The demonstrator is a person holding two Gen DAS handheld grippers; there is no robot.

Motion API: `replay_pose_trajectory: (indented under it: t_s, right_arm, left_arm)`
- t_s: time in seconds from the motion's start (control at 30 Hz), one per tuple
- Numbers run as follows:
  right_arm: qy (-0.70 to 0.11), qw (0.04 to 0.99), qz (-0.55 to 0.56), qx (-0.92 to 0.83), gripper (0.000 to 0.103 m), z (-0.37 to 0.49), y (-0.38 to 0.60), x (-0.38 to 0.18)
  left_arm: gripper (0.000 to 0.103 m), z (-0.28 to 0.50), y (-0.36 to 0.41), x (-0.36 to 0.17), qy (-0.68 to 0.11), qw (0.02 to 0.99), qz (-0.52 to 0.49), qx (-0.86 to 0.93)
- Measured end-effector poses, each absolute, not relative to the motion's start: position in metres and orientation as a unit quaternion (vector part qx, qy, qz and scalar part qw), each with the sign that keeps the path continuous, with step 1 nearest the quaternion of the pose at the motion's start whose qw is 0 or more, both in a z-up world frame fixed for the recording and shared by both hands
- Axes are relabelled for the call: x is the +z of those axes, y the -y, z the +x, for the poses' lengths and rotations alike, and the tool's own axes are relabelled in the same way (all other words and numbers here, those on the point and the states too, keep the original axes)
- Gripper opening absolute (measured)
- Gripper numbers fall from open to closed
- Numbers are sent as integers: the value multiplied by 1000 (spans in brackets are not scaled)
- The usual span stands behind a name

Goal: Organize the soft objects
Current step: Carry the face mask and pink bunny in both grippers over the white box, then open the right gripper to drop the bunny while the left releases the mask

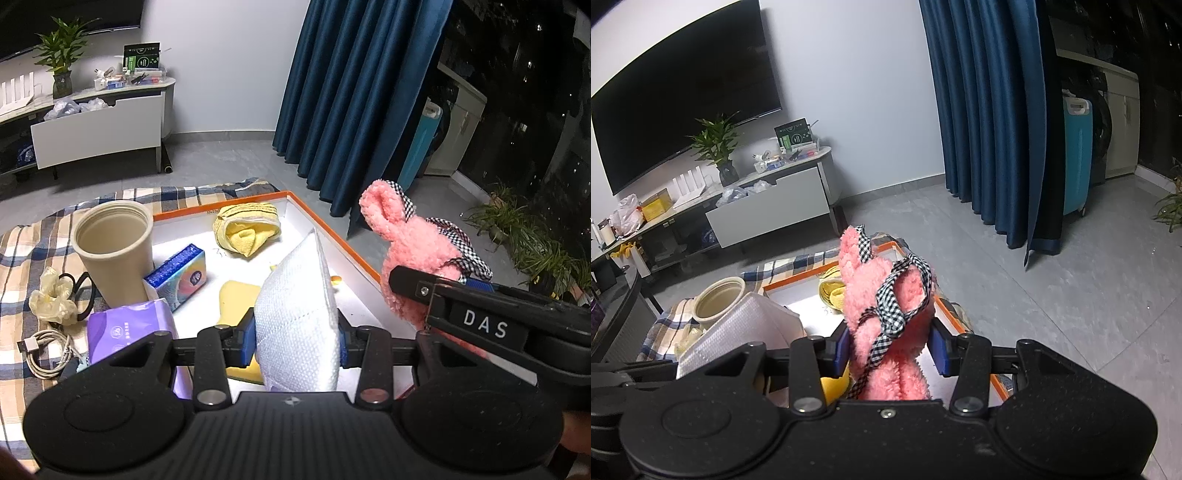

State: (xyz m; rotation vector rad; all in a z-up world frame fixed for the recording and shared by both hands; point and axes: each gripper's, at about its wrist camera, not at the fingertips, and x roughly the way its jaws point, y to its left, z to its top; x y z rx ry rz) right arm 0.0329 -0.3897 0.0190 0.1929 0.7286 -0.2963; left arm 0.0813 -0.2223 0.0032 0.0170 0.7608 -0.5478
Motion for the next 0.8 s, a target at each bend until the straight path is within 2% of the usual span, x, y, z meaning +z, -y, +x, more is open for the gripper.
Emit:
replay_pose_trajectory:
  t_s: [0.6,0.7,0.8]
  right_arm:
    - [-369,910,110,-155,56,42,407,-1]
    - [-366,910,113,-160,66,42,411,-2]
    - [-358,912,116,-165,67,39,413,-2]
  left_arm:
    - [41,88,248,-13,-387,879,32,-278]
    - [45,90,251,-16,-389,876,29,-283]
    - [60,93,255,-19,-393,871,25,-292]
